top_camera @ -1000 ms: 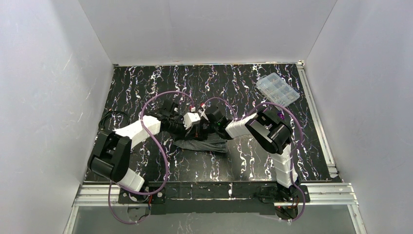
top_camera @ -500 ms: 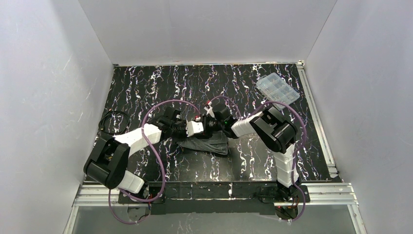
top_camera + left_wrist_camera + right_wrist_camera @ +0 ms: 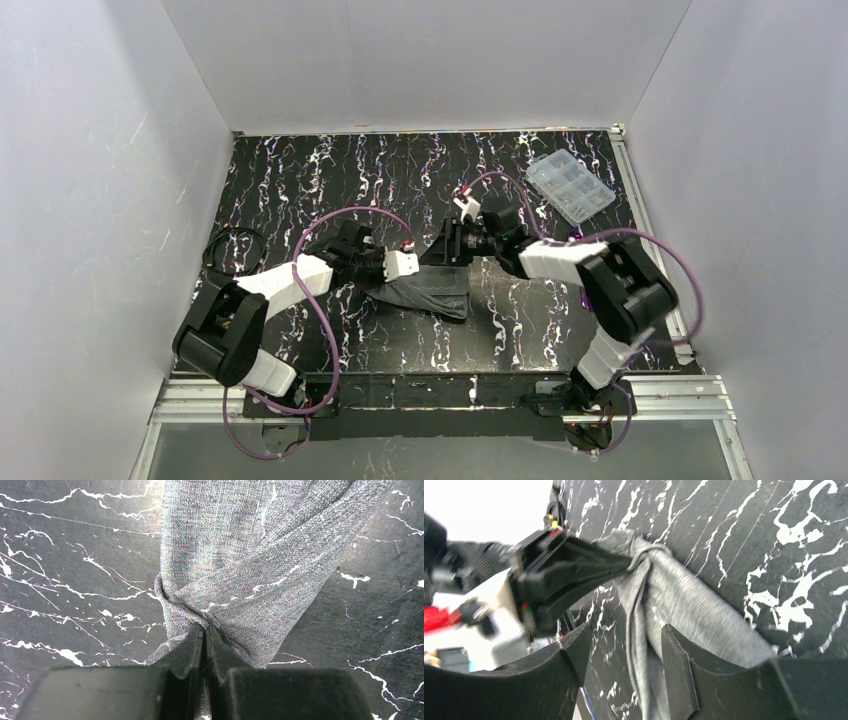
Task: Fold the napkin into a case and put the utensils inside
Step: Fold the 2/3-rectangle-folded napkin at the center of the board.
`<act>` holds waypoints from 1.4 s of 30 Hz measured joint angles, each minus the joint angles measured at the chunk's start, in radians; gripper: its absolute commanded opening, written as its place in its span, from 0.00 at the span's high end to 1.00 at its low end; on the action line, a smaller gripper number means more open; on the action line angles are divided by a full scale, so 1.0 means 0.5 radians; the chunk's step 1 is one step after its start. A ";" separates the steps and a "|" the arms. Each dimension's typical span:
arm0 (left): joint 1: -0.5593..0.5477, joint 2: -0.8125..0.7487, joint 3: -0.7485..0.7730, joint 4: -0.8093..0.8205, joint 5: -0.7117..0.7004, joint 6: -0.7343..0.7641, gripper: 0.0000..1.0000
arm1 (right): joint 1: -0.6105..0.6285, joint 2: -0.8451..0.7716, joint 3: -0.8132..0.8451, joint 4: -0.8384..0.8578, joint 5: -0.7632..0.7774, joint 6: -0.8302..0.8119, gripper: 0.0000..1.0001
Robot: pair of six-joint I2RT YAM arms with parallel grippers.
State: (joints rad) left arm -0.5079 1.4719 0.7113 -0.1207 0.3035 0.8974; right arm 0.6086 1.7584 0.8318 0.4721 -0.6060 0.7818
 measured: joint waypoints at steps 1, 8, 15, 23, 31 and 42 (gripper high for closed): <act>-0.001 -0.001 0.000 -0.001 -0.002 0.002 1.00 | -0.008 -0.087 -0.027 -0.046 0.018 -0.087 0.40; -0.001 -0.007 -0.001 -0.014 -0.002 0.051 1.00 | 0.014 -0.807 -0.354 -0.378 0.268 -0.694 0.33; -0.010 -0.037 -0.036 0.005 -0.013 0.140 1.00 | 0.072 -0.912 -0.370 -0.826 0.423 -1.086 0.35; -0.013 -0.063 -0.076 0.043 -0.014 0.211 1.00 | 0.390 -1.244 -0.328 -1.254 0.739 -1.662 0.01; -0.013 -0.063 -0.080 0.048 -0.014 0.227 1.00 | 0.719 -1.338 -0.334 -1.180 1.062 -2.026 0.01; -0.013 -0.068 -0.086 0.053 -0.014 0.233 1.00 | 1.116 -1.064 -0.363 -1.156 1.546 -2.298 0.01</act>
State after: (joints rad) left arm -0.5144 1.4380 0.6682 -0.0940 0.2966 1.0142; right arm 1.1667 1.2263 0.6502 -0.1059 0.1669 -0.3672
